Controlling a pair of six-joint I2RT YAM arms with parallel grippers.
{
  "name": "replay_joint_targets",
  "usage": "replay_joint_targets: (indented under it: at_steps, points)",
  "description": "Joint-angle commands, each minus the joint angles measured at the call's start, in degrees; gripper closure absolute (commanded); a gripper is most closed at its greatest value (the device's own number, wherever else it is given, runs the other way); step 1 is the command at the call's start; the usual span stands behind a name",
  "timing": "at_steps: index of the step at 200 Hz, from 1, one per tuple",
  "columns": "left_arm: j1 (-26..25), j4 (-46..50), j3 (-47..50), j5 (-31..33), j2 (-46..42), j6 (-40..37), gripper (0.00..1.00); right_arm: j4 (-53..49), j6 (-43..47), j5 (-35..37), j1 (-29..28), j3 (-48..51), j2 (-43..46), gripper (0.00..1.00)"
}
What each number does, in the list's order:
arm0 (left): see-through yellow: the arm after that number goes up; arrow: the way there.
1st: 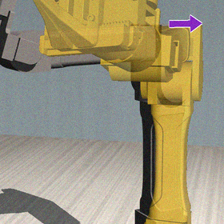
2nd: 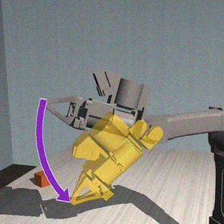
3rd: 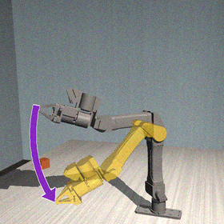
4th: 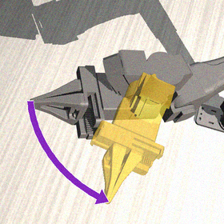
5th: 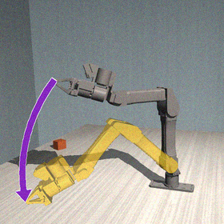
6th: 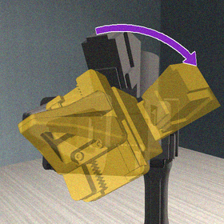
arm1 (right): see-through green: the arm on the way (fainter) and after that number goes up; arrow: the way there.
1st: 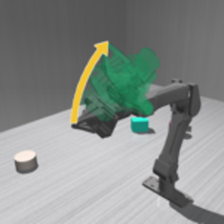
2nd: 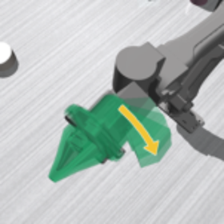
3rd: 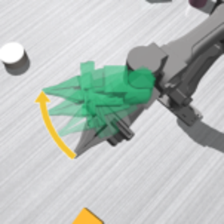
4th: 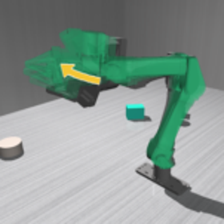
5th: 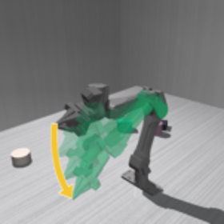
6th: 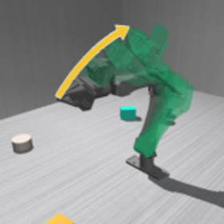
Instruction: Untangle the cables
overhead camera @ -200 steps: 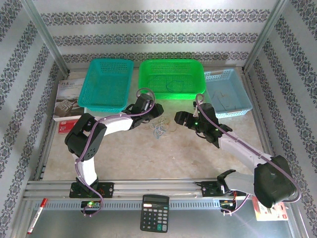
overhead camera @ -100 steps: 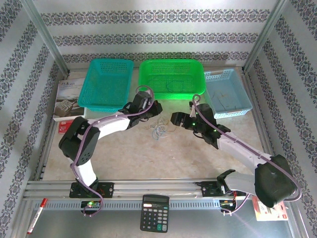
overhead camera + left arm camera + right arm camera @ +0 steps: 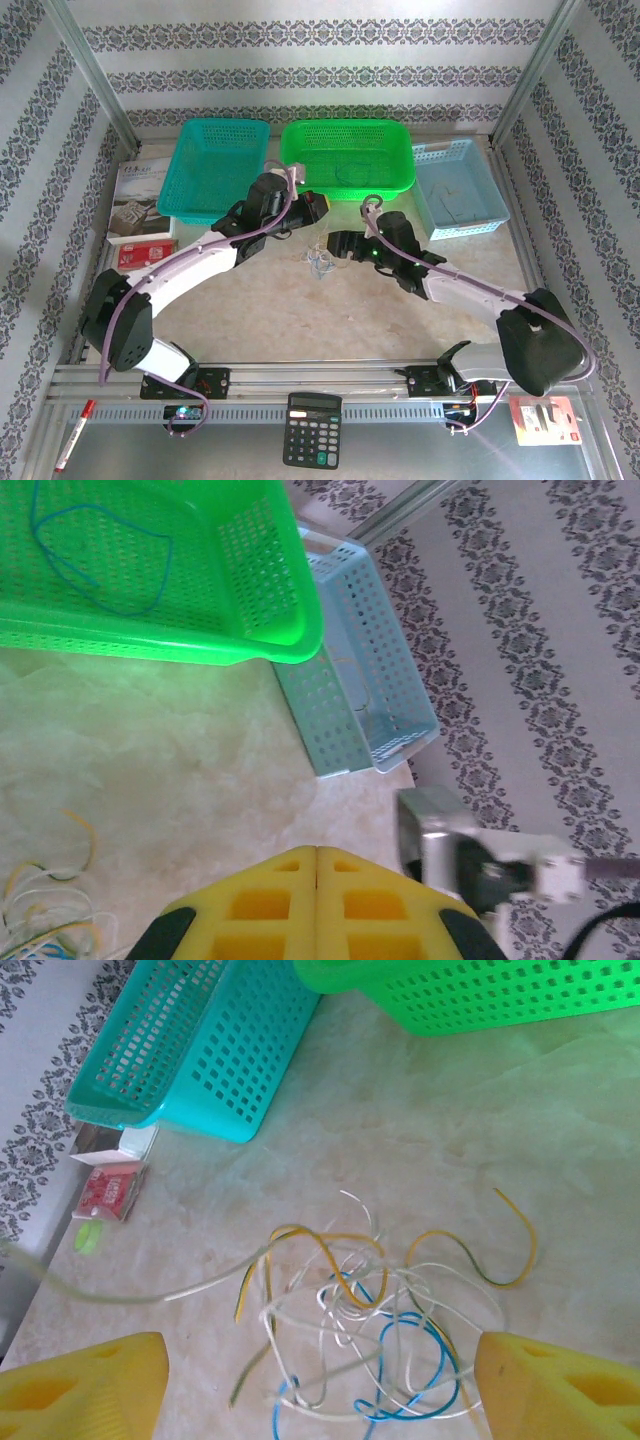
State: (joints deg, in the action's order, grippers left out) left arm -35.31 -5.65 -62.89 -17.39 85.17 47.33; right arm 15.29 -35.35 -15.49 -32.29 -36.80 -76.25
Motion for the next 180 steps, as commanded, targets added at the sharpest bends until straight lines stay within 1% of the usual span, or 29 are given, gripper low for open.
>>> replay_joint_targets:
  at_steps: [1, 53, 80, 138, 160, 180]
  points:
    - [-1.2, 2.4, -2.9, -0.9, -2.4, -1.2, 1.0, 4.7, 1.4, 1.3, -1.3, -2.6, -1.4, 0.2]
    - [-2.3, 1.9, -5.0, -1.0, -3.2, 0.1, 1.0, 7.5, 1.0, 2.1, -2.3, -4.6, -4.8, 0.19]
    - [-2.6, 0.7, -6.4, -1.2, -3.8, 1.7, 1.0, 9.9, -0.4, 4.5, -2.7, -3.7, -6.2, 0.21]
    - [-2.5, -0.2, -12.9, -1.1, -5.3, 4.0, 1.0, 16.4, -5.4, 9.6, -2.9, 0.2, -10.0, 0.35]
    - [-2.5, 0.8, -16.3, -0.6, -5.9, 3.1, 1.0, 17.1, -6.8, 11.3, -3.1, 1.2, -11.3, 0.42]
    - [-2.3, 3.2, -20.0, 0.1, -6.2, 1.1, 1.0, 17.6, -8.1, 12.1, -3.1, 2.4, -12.0, 0.44]
